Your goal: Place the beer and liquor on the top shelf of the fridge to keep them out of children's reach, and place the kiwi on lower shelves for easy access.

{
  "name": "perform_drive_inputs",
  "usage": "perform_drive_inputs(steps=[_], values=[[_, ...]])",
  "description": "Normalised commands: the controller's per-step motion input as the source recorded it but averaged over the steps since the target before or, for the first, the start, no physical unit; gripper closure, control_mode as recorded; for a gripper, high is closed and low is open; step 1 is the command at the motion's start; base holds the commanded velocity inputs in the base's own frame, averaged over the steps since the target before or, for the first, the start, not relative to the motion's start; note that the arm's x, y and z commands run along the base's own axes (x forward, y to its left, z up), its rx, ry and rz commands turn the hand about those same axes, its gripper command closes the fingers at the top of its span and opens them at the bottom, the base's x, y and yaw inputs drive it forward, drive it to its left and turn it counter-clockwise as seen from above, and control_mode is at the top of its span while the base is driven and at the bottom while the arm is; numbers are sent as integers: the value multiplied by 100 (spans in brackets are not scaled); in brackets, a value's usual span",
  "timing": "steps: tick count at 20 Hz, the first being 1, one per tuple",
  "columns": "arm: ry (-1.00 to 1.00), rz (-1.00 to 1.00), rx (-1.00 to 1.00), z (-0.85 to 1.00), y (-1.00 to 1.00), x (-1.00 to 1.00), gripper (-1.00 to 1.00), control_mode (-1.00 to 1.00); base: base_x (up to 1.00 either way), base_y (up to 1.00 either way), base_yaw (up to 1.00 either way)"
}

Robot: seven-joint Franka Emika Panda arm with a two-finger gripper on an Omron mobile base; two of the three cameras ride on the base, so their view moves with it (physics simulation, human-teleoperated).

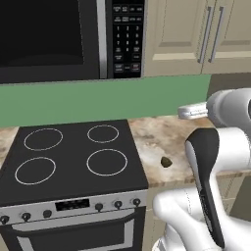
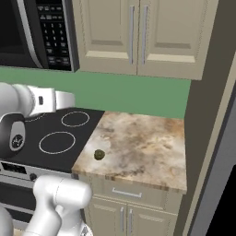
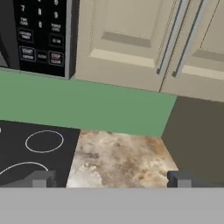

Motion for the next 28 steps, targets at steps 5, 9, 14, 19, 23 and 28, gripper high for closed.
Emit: perform_drive_inputs(steps=[5, 9, 14, 19, 23, 28], values=[[1, -21, 0, -55, 0, 29, -100, -100, 0, 0, 0], [11, -13, 4, -62, -4, 30, -100, -100, 0, 0, 0], [24, -10, 7, -47, -7, 25, -100, -100, 0, 0, 0], [33, -7, 6, -37, -3, 20, -100, -100, 0, 0, 0], [29, -5, 8, -44, 0, 18, -100, -100, 0, 0, 0], [16, 0, 15, -66, -7, 11, -100, -100, 0, 0, 0]])
